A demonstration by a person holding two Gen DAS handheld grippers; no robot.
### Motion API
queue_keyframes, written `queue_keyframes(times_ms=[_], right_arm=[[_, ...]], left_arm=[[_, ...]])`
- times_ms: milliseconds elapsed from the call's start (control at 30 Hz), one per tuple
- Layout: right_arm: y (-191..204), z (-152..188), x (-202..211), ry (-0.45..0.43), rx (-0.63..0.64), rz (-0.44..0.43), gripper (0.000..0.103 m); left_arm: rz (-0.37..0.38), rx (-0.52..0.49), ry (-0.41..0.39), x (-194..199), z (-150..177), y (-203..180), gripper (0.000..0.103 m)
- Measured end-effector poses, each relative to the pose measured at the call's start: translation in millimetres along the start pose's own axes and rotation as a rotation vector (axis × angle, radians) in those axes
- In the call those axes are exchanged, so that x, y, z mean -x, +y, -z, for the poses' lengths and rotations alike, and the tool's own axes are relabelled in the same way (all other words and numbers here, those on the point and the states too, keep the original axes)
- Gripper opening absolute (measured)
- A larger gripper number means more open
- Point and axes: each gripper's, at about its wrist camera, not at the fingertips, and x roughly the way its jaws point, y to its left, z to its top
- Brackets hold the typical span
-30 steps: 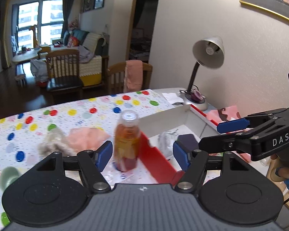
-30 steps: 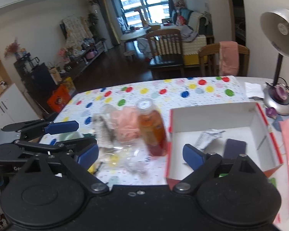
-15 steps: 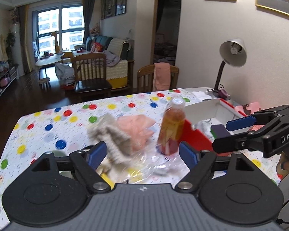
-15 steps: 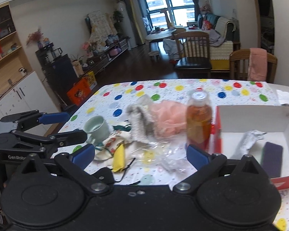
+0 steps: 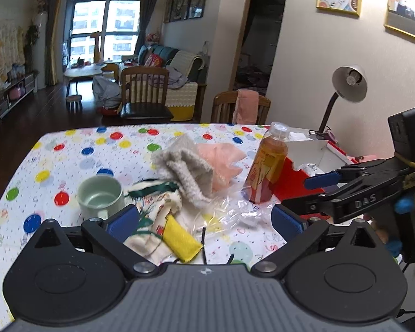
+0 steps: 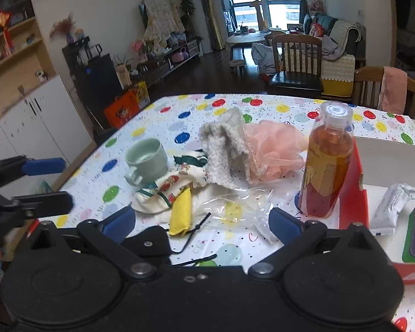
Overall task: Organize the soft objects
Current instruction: 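Move both tools back over the cluttered table, then grasp the black face mask with the left gripper while the right gripper grasps the clear plastic bag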
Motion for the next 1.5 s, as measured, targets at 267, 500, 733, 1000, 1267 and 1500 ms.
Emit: queue_keyframes(times_ms=[267, 500, 733, 1000, 1267, 1500], right_arm=[[-16, -3, -45, 0.094, 0.052, 0.044, 0.103], [-27, -3, -81, 0.172, 0.155, 0.087, 0.103], [-42, 3, -114, 0.253, 0.182, 0.112, 0.100], [-50, 10, -141, 0.323, 0.211, 0.108, 0.098], [-54, 16, -152, 0.335, 0.224, 0.125, 0.088], [-54, 22, -152, 0.330, 0.240, 0.154, 0.068]], left_arm=[[-0.030, 0.055, 0.088, -11, 33, 18, 0.103], [-0.038, 0.095, 0.160, -28, 68, 25, 0.103], [-0.035, 0.115, 0.246, -48, 96, 21, 0.103], [-0.089, 0.161, 0.316, -67, 114, 23, 0.103], [-0.143, 0.175, 0.343, -86, 121, 15, 0.102], [-0.176, 0.200, 0.337, -94, 119, 12, 0.089]])
